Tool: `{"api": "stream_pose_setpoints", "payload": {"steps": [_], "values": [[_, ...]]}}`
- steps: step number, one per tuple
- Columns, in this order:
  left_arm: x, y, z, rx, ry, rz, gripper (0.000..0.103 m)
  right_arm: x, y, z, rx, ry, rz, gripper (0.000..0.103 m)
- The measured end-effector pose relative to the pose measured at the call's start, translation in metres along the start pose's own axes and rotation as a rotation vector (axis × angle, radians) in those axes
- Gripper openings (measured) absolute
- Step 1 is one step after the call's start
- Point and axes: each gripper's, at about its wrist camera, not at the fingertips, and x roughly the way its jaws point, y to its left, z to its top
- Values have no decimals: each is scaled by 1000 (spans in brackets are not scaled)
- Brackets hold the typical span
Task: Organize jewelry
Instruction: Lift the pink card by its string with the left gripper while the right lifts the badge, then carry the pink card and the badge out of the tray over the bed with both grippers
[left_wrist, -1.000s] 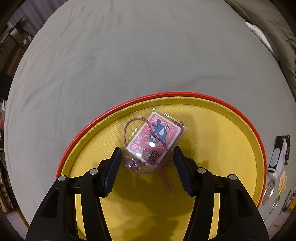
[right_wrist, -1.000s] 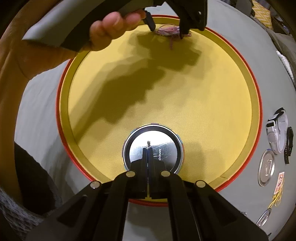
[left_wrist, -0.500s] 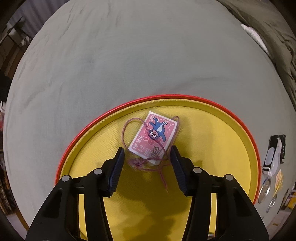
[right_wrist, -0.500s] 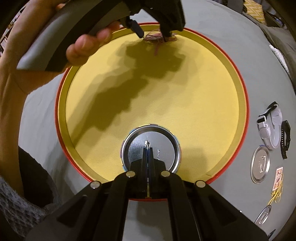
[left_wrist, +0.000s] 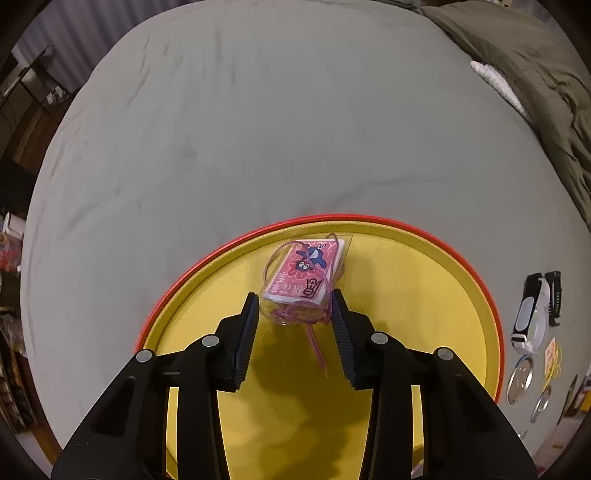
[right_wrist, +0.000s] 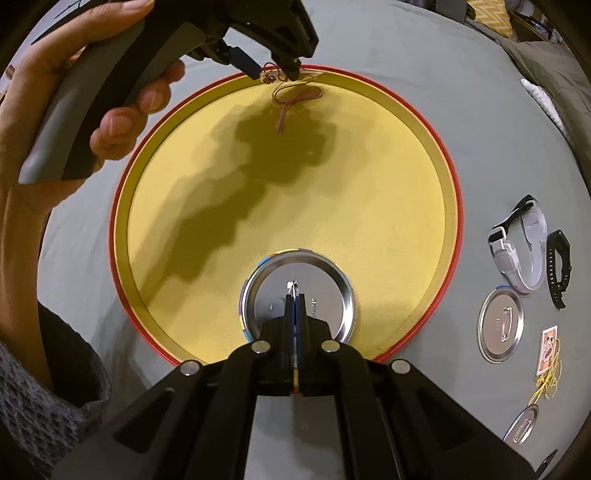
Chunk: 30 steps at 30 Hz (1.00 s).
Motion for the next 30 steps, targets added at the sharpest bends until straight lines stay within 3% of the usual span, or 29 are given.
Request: {"api": "stream_pose_setpoints", "payload": {"steps": [4, 5, 6, 11, 23, 30], "values": [[1, -1, -6, -1, -12, 2, 30, -4, 1, 0, 8, -7, 5, 2], [-2, -1, -6, -2, -19, 7, 24, -2, 3, 1, 9, -9, 2, 2], [-4, -1, -6, -1, -25, 23, 4, -3, 4, 0, 10, -9, 3, 2], [2, -11, -5, 21, -11, 54, 4, -4, 3, 1, 17, -11, 4, 2], [-9, -12, -6, 11, -49, 29, 4, -11, 3, 11, 25, -35, 9, 2], [-35, -19, -11, 28, -98, 2, 4, -22, -3, 24, 37, -64, 1, 2]]}}
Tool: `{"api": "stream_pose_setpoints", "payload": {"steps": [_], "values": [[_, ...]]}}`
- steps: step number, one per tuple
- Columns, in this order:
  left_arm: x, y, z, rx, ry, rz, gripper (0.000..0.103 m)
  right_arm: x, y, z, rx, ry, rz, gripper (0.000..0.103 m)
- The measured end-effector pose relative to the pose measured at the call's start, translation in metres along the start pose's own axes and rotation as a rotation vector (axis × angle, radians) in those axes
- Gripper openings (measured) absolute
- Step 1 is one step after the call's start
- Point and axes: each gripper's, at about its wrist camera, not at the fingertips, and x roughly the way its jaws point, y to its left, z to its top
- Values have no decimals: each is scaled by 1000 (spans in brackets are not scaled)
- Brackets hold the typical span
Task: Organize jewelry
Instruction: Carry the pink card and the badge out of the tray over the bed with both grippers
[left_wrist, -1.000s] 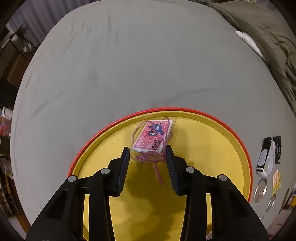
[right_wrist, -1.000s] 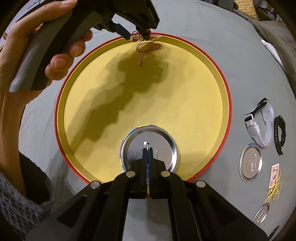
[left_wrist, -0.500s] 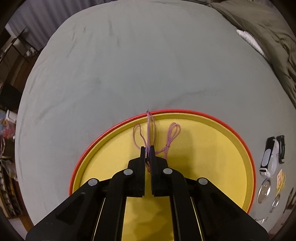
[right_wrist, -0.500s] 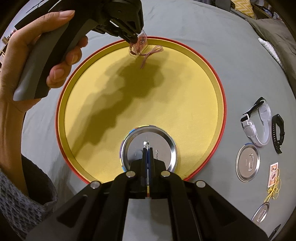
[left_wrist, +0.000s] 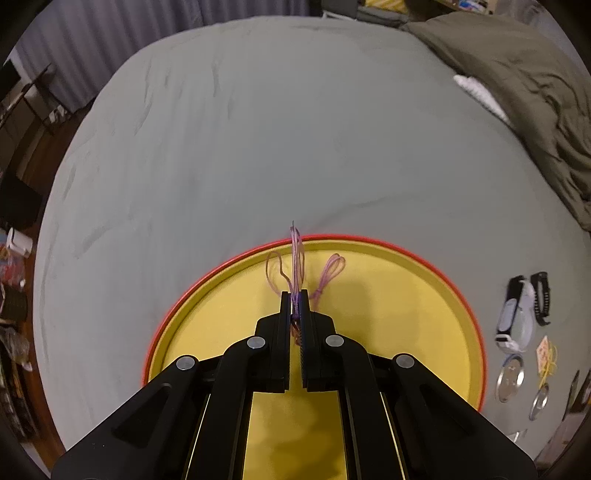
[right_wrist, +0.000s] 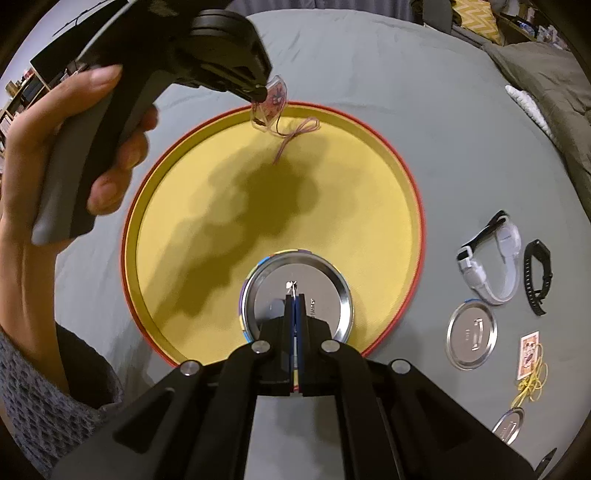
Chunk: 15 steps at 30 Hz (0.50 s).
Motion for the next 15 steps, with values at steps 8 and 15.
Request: {"api": "stream_pose_setpoints", "payload": {"steps": [8, 15], "values": [[-58, -30, -11, 93, -112, -35, 4, -28, -18, 14, 35, -56, -27, 2], [-104, -74, -27, 212, -183, -86, 4, -60, -46, 15, 79, -106, -52, 2]]}}
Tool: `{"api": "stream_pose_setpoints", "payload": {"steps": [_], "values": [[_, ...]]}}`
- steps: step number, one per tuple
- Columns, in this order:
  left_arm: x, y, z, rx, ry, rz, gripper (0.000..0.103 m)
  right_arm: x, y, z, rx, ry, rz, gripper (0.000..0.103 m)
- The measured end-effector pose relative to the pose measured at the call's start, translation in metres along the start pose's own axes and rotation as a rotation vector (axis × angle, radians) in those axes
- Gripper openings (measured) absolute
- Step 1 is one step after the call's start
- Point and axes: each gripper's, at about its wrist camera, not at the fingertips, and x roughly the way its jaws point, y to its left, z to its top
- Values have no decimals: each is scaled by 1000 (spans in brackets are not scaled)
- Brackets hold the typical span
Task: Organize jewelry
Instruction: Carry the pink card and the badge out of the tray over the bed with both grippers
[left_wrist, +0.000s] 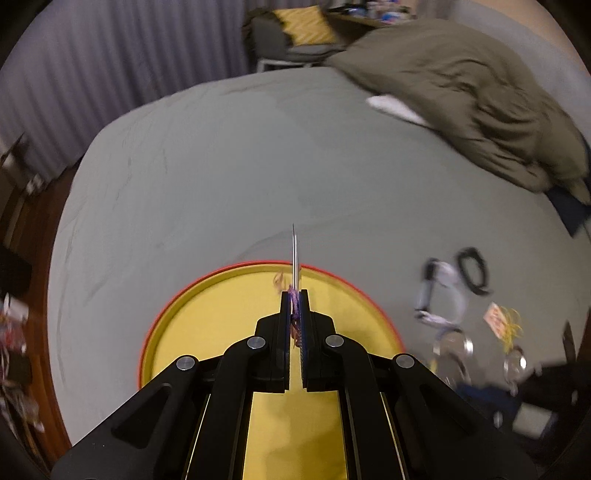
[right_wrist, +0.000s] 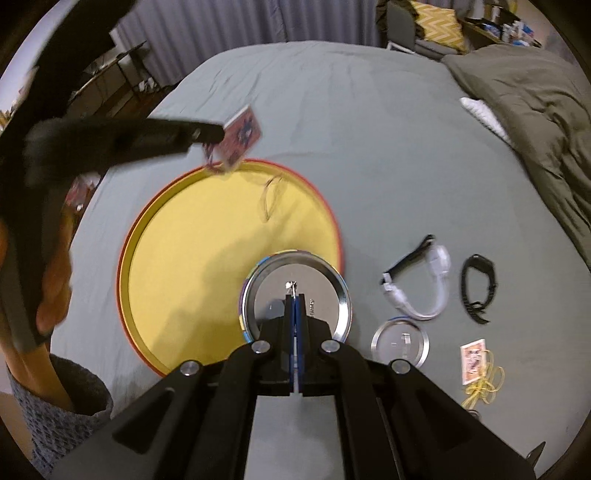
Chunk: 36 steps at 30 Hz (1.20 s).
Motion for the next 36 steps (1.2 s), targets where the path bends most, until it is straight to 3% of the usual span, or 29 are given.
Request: {"api": "stream_pose_setpoints", "payload": {"steps": [9, 20, 36], "values": [[-33, -58, -9, 116, -46, -110, 4, -37, -47, -8, 43, -33, -65, 2], [-65, -133, -47, 267, -80, -215, 4, -69, -100, -41, 104, -48, -129, 2], [-55, -185, -129, 408, 0, -313, 4, -74, -148, -114, 208, 1, -154, 2]]}}
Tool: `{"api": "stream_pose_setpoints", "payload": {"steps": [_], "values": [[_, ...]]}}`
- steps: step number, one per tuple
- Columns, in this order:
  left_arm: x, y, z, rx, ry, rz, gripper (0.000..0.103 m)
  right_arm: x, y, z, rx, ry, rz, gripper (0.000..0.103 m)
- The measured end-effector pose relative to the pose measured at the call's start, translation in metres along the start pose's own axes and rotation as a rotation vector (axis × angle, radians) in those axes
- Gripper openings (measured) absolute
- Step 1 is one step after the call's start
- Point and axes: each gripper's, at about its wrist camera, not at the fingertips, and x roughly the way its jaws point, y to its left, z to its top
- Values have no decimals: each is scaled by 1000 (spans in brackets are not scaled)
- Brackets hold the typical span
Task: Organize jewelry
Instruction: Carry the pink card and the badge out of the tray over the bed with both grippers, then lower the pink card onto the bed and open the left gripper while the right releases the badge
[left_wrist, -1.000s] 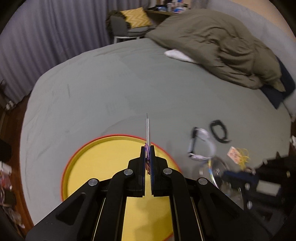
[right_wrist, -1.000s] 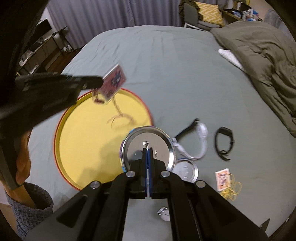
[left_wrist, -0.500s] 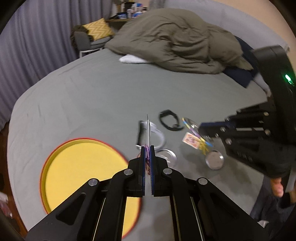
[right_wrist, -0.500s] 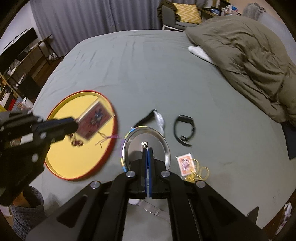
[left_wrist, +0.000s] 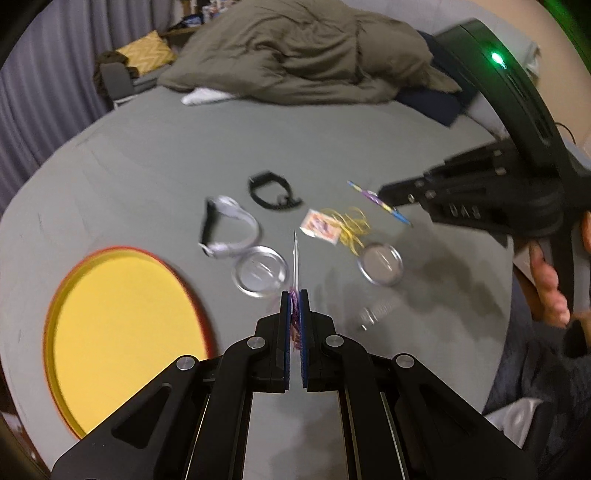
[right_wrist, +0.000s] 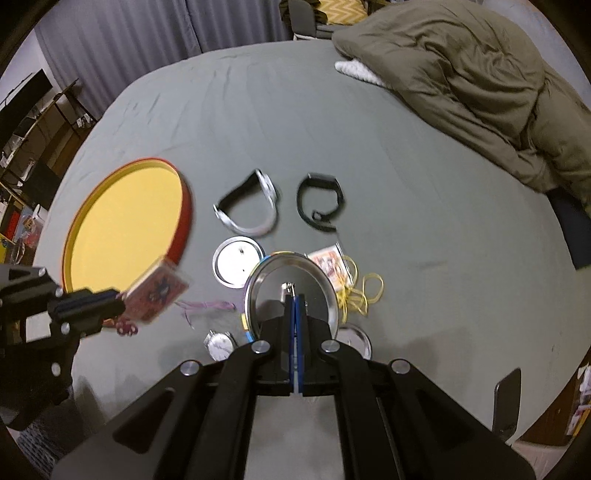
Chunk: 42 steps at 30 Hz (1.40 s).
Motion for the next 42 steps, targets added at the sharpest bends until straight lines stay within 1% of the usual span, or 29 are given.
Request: {"api": "stream_pose_setpoints", "payload": {"steps": [5, 9, 16, 21, 24, 26, 29, 32, 36, 37, 38, 39, 40, 42], "values": [[8, -25, -29, 41, 34, -55, 3, 12, -4, -25, 3, 37, -1, 2], [18, -52, -45, 89, 64, -101, 4, 27, -4, -54, -6, 85, -4, 2], [39, -76, -65, 121, 115, -146, 4, 50, -9, -95, -3, 156, -29, 2], [52, -88, -79, 128, 142, -153, 4, 65, -12, -118, 4, 196, -41, 2], [64, -88, -85, 119, 161, -141, 4, 76, -9, -129, -6, 215, -64, 2], [68, -89, -89, 117, 163, -137, 4, 84, -8, -136, 1, 226, -58, 2], [74, -88, -92, 115, 170, -134, 4, 84, -10, -141, 16, 208, -42, 2], [80, -82, -94, 103, 174, -102, 6, 82, -14, -143, 33, 205, -22, 2], [89, -72, -96, 85, 186, -65, 9, 81, -15, -146, 33, 199, -26, 2], [95, -69, -97, 84, 197, -47, 10, 80, -15, -146, 33, 198, -25, 2], [99, -67, -99, 79, 208, -45, 10, 80, -16, -147, 34, 197, -24, 2], [105, -65, -101, 76, 224, -44, 5, 78, -16, -148, 36, 195, -21, 2], [111, -63, -103, 72, 233, -51, 4, 78, -16, -149, 38, 194, -17, 2], [111, -62, -104, 73, 222, -53, 4, 79, -17, -148, 39, 193, -13, 2]]}}
